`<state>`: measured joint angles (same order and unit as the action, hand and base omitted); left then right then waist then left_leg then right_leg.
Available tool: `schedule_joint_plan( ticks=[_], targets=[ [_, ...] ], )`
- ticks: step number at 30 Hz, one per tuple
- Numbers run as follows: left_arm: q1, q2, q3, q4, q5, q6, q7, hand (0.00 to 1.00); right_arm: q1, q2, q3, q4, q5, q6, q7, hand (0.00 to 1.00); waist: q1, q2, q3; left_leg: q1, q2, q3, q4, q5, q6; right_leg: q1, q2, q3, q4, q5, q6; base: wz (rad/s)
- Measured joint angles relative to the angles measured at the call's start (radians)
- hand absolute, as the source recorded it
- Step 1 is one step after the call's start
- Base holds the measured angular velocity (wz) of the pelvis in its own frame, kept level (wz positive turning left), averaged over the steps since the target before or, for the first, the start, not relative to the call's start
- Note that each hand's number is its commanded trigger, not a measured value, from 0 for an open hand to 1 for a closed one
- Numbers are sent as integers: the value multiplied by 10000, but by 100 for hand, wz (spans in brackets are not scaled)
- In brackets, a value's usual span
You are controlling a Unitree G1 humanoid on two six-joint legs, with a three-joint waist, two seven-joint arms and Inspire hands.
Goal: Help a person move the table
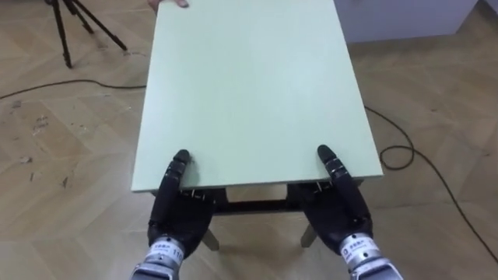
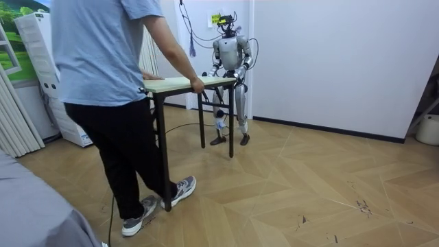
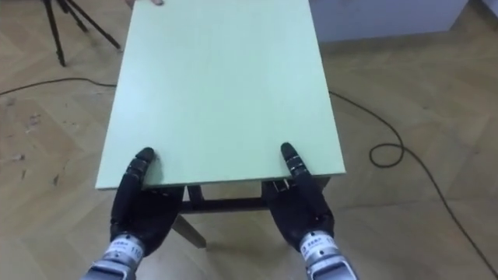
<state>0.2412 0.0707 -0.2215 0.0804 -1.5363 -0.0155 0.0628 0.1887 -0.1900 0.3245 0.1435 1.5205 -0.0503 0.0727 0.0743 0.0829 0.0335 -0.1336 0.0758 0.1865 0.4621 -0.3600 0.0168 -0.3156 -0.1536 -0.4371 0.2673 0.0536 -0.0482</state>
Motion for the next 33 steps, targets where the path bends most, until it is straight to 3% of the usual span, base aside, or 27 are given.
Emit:
schedule_joint_plan(
  ticks=[2, 5, 6, 7, 8, 9, 10, 11, 12, 13, 17, 18, 21, 24, 26, 27, 29, 31, 32, 33],
  targets=[
    [6, -4, -7, 207, -41, 151, -31, 100, 73, -7, -18, 102, -3, 35, 31, 100, 20, -32, 20, -68, -237, 59, -3, 143, 150, -13, -160, 92, -164, 333, 59, -5],
    [17, 1, -41, 287, -39, 243, -74, 100, 185, -15, -138, 102, -4, 176, 47, 100, -18, -286, 55, -371, -677, 154, 40, 421, 447, -103, -463, 230, -584, 971, 195, 4],
    [44, 0, -54, 317, -34, 294, -76, 100, 267, -7, -148, 99, -3, 180, 49, 100, -102, -400, 11, -500, -883, 175, 91, 515, 585, -106, -538, 333, -826, 1247, 350, 10],
    [59, 1, -76, 356, -34, 295, -117, 100, 302, 6, -177, 94, -8, 190, 49, 100, -135, -441, 5, -561, -904, 202, 123, 559, 663, -108, -548, 433, -929, 1390, 548, 4],
    [103, 1, -99, 383, -28, 297, -176, 100, 339, 10, -246, 95, -41, 259, 52, 100, -170, -440, -15, -737, -915, 256, 191, 581, 827, -135, -586, 557, -1051, 1531, 1219, 7],
    [148, 5, -131, 415, 6, 299, -230, 100, 447, 1, -344, 91, -117, 325, 67, 100, -270, -415, -8, -855, -863, 266, 242, 616, 1040, -399, -663, 923, 129, 1032, 1317, 34],
    [206, 12, -194, 414, 79, 291, -257, 100, 660, 79, -407, 53, -157, 317, 132, 100, -495, -431, -14, -870, -790, 326, 192, 729, 1085, -554, -884, 1266, 1984, -80, 1074, 55],
    [226, 46, -270, 413, 113, 281, -257, 100, 781, 101, -416, 49, -148, 286, 187, 100, -579, -448, -25, -862, -737, 425, 156, 775, 1109, -543, -932, 1409, 2860, -578, 1000, 59],
    [300, 139, -356, 412, 166, 269, -304, 100, 952, 149, -412, 52, -101, 257, 259, 100, -627, -571, -95, -839, -632, 820, 50, 860, 1120, -520, -1096, 1662, 4303, -1334, 1019, 29],
    [375, 194, -369, 412, 170, 270, -385, 100, 996, 218, -359, 53, -67, 255, 274, 100, -622, -626, -96, -866, -637, 987, 38, 923, 1170, -422, -1065, 2013, 5185, -1679, 1154, 6],
    [694, 200, -385, 363, 163, 299, -604, 100, 1180, 212, -310, 26, -114, 227, 386, 100, -593, -682, -101, -948, -772, 1191, 30, 1130, 1254, -96, -1077, 2354, 6542, -2126, 1147, -11],
    [739, 258, -397, 358, 145, 292, -650, 100, 1199, 203, -258, 17, -81, 225, 386, 100, -577, -819, -108, -945, -872, 1258, -62, 1237, 1280, 228, -1051, 2483, 6726, -2429, 1188, -7],
    [754, 286, -401, 310, 162, 214, -752, 100, 1172, 190, -240, -1, -80, 218, 412, 100, -461, -1134, -108, -1111, -995, 1445, -315, 1681, 1313, 1085, -958, 2726, 6194, -3283, 1339, -7],
    [719, 347, -433, 179, 157, 115, -748, 100, 1145, 224, -212, -70, -66, 176, 410, 100, -425, -1378, -112, -1419, -972, 1456, -480, 2125, 1247, 2013, -670, 2862, 4884, -4177, 1322, 6],
    [635, 440, -450, 91, 158, 23, -748, 100, 1071, 275, -129, -81, 11, 51, 410, 100, -309, -1555, -120, -1696, -911, 1460, -548, 2435, 1174, 2642, -485, 3085, 4242, -4502, 1311, -2],
    [531, 501, -451, 18, 161, -43, -749, 100, 941, 298, -121, -81, 14, 42, 411, 100, -157, -1617, -144, -1978, -755, 1503, -563, 2673, 1084, 2927, -348, 3141, 3521, -4659, 1328, -23],
    [412, 600, -447, -174, 125, -189, -748, 100, 565, 316, -51, -46, 43, 77, 408, 100, -47, -1671, -140, -2357, -484, 1548, -876, 3241, 925, 2925, 105, 3234, 2291, -4796, 1177, -23],
    [302, 631, -372, -189, 139, -336, -763, 100, 346, 392, -41, 64, 62, 90, 409, 100, 68, -1663, -144, -2410, -177, 1525, -1736, 4136, 715, 2688, 595, 2933, 1599, -4502, 548, -10],
    [305, 638, -352, -190, 180, -339, -781, 100, 354, 411, -37, 65, 72, 108, 409, 100, 103, -1664, -143, -2415, -132, 1474, -1874, 4290, 648, 2612, 727, 2861, 1511, -4421, 442, 0],
    [330, 652, -322, -190, 254, -333, -805, 100, 378, 436, -36, 70, 83, 197, 410, 100, 140, -1670, -144, -2415, 66, 1342, -2128, 4529, 477, 2567, 979, 2669, 1401, -4273, 258, 0]
  ],
)
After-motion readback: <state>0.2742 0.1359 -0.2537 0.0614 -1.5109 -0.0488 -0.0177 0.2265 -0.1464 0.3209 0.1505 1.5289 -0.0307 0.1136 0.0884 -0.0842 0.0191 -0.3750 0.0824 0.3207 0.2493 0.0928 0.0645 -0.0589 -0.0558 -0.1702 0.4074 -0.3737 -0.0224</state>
